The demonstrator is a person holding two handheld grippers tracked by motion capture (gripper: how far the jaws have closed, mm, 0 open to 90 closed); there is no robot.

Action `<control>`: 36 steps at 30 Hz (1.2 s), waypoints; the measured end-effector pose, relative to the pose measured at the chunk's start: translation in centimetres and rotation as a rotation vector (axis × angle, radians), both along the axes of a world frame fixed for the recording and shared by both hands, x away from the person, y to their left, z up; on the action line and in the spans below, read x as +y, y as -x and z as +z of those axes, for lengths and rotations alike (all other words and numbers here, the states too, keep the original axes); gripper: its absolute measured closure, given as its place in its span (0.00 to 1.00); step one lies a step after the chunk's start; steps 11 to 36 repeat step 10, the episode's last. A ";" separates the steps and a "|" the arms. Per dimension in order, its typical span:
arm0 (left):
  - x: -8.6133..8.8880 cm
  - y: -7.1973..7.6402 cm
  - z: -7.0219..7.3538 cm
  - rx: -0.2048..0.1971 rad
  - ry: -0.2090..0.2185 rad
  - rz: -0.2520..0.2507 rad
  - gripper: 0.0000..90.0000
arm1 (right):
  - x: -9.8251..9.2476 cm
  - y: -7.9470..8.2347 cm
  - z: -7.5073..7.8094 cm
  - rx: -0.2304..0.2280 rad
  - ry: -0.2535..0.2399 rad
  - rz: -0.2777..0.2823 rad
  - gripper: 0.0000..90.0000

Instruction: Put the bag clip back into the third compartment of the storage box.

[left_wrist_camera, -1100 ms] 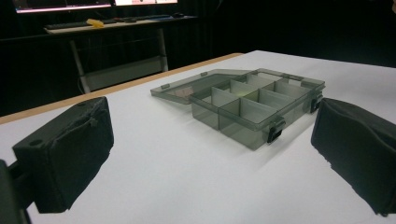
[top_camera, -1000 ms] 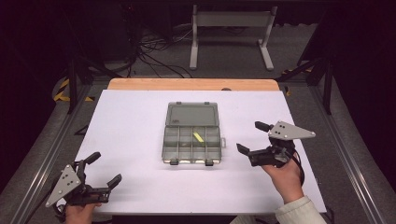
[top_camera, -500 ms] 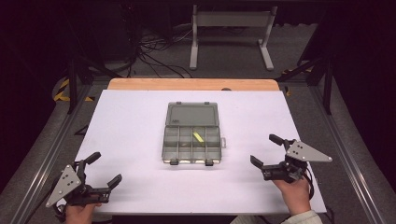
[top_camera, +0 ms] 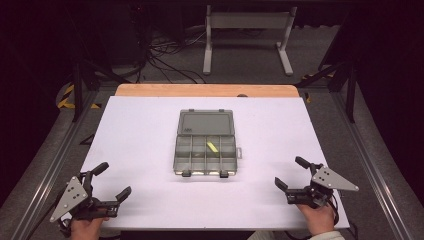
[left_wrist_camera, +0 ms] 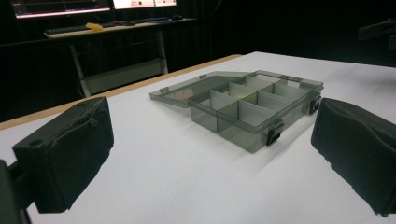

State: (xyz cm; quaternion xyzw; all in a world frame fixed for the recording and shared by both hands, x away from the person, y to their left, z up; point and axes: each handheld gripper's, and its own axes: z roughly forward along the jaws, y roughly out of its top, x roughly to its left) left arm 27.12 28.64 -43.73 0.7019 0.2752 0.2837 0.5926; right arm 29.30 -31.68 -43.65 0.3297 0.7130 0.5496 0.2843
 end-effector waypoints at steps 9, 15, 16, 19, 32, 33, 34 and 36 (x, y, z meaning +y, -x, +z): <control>0.0 -0.3 0.1 -0.004 -0.008 -0.003 0.00 | -0.4 -0.2 -0.7 0.031 -0.006 -0.017 0.01; 0.0 -0.3 0.1 -0.004 -0.008 -0.004 0.00 | -0.4 -0.2 -0.7 0.032 -0.004 -0.019 0.01; 0.0 -0.3 0.1 -0.004 -0.008 -0.004 0.00 | -0.4 -0.2 -0.7 0.032 -0.004 -0.019 0.01; 0.0 -0.3 0.1 -0.004 -0.008 -0.004 0.00 | -0.4 -0.2 -0.7 0.032 -0.004 -0.019 0.01; 0.0 -0.3 0.1 -0.004 -0.008 -0.004 0.00 | -0.4 -0.2 -0.7 0.032 -0.004 -0.019 0.01; 0.0 -0.3 0.1 -0.004 -0.008 -0.004 0.00 | -0.4 -0.2 -0.7 0.032 -0.004 -0.019 0.01; 0.0 -0.3 0.1 -0.004 -0.008 -0.004 0.00 | -0.4 -0.2 -0.7 0.032 -0.004 -0.019 0.01; 0.0 -0.3 0.1 -0.004 -0.008 -0.004 0.00 | -0.4 -0.2 -0.7 0.032 -0.004 -0.019 0.01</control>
